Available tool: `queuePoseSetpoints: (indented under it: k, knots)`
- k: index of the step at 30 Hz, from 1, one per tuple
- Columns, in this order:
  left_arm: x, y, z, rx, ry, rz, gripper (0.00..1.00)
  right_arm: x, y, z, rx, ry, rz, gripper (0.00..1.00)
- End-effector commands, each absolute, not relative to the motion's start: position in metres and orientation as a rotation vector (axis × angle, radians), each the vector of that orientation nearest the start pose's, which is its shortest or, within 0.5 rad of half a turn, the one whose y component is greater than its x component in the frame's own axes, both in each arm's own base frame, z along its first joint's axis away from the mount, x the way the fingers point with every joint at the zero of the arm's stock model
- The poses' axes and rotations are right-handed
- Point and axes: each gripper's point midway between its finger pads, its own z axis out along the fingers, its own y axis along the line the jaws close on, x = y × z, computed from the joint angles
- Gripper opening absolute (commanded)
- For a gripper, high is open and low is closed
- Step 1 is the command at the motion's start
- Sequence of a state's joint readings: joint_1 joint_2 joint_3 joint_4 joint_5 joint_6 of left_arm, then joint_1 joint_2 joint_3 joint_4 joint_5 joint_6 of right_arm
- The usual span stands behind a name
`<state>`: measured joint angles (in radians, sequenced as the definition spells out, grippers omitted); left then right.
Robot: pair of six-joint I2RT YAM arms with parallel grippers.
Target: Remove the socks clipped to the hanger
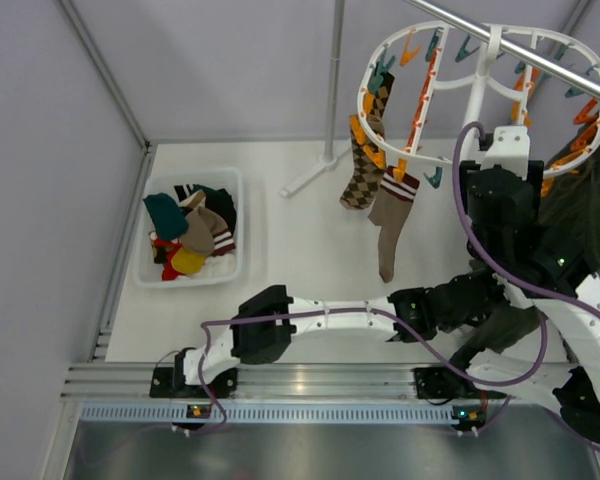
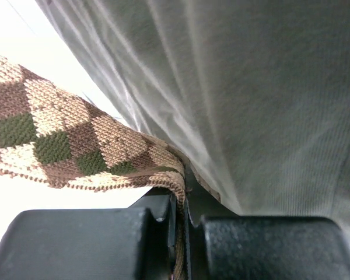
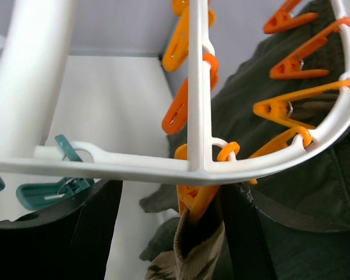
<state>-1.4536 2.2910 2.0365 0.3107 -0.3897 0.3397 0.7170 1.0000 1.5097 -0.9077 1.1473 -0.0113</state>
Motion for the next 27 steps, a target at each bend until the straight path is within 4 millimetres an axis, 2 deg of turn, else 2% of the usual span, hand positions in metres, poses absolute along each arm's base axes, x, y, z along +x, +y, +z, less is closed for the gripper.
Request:
queuePoseSetpoints:
  k: [1,3,4,5,6,7,8,9,10,11,12,13,14,15,16,18,20,21,23,24,25,27]
  knots:
    - [0.160,-0.637,0.333,0.878,1.202,-0.671,0.00,0.231,0.013,0.420,0.052,1.790,-0.341,0.65]
    - [0.162,-0.628,0.329,0.872,1.232,-0.698,0.00,0.227,0.022,0.422,0.018,1.796,-0.245,0.71]
    - [0.162,-0.620,0.341,0.857,1.228,-0.716,0.00,0.226,0.025,0.422,0.014,1.798,-0.214,0.72]
    - [0.162,-0.615,0.324,0.875,1.263,-0.722,0.00,0.225,0.029,0.423,0.006,1.797,-0.183,0.73]
    - [0.163,-0.606,0.337,0.866,1.253,-0.752,0.00,0.223,0.034,0.423,-0.021,1.800,-0.139,0.76]
    - [0.164,-0.601,0.335,0.872,1.263,-0.765,0.00,0.223,0.037,0.423,-0.025,1.799,-0.117,0.77]
    - [0.164,-0.595,0.319,0.888,1.297,-0.776,0.00,0.222,0.040,0.424,-0.034,1.799,-0.097,0.78]
    - [0.167,-0.589,0.315,0.902,1.306,-0.799,0.00,0.222,0.046,0.423,-0.057,1.806,-0.066,0.80]
    - [0.167,-0.578,0.328,0.886,1.302,-0.832,0.00,0.222,0.050,0.423,-0.065,1.805,-0.040,0.81]
    - [0.166,-0.571,0.309,0.903,1.349,-0.862,0.00,0.221,0.053,0.423,-0.074,1.805,-0.020,0.83]
    - [0.170,-0.559,0.323,0.897,1.336,-0.911,0.00,0.219,0.060,0.425,-0.098,1.803,0.029,0.84]
    - [0.171,-0.551,0.323,0.908,1.337,-0.936,0.00,0.218,0.065,0.426,-0.115,1.801,0.062,0.84]
    - [0.170,-0.543,0.307,0.910,1.391,-0.980,0.00,0.217,0.070,0.429,-0.125,1.792,0.097,0.84]
    - [0.181,-0.527,0.323,0.878,1.381,-1.000,0.00,0.214,0.077,0.431,-0.147,1.787,0.144,0.84]
    - [0.171,-0.524,0.320,0.934,1.370,-1.069,0.00,0.213,0.081,0.433,-0.160,1.781,0.173,0.85]
    - [0.172,-0.504,0.321,0.942,1.382,-1.124,0.00,0.209,0.093,0.439,-0.200,1.765,0.250,0.85]
    - [0.158,-0.495,0.323,1.004,1.358,-1.213,0.00,0.207,0.101,0.441,-0.225,1.755,0.301,0.86]
    - [0.156,-0.484,0.333,1.005,1.337,-1.236,0.00,0.205,0.107,0.443,-0.241,1.746,0.337,0.85]
    - [0.145,-0.473,0.325,1.041,1.354,-1.303,0.00,0.203,0.112,0.445,-0.246,1.739,0.373,0.86]
    - [0.149,-0.463,0.335,1.019,1.344,-1.311,0.00,0.200,0.115,0.447,-0.246,1.727,0.405,0.86]
    - [0.150,-0.457,0.329,1.013,1.364,-1.313,0.00,0.200,0.116,0.449,-0.241,1.716,0.417,0.86]
    - [0.155,-0.446,0.338,0.977,1.367,-1.324,0.00,0.199,0.119,0.451,-0.218,1.687,0.456,0.86]
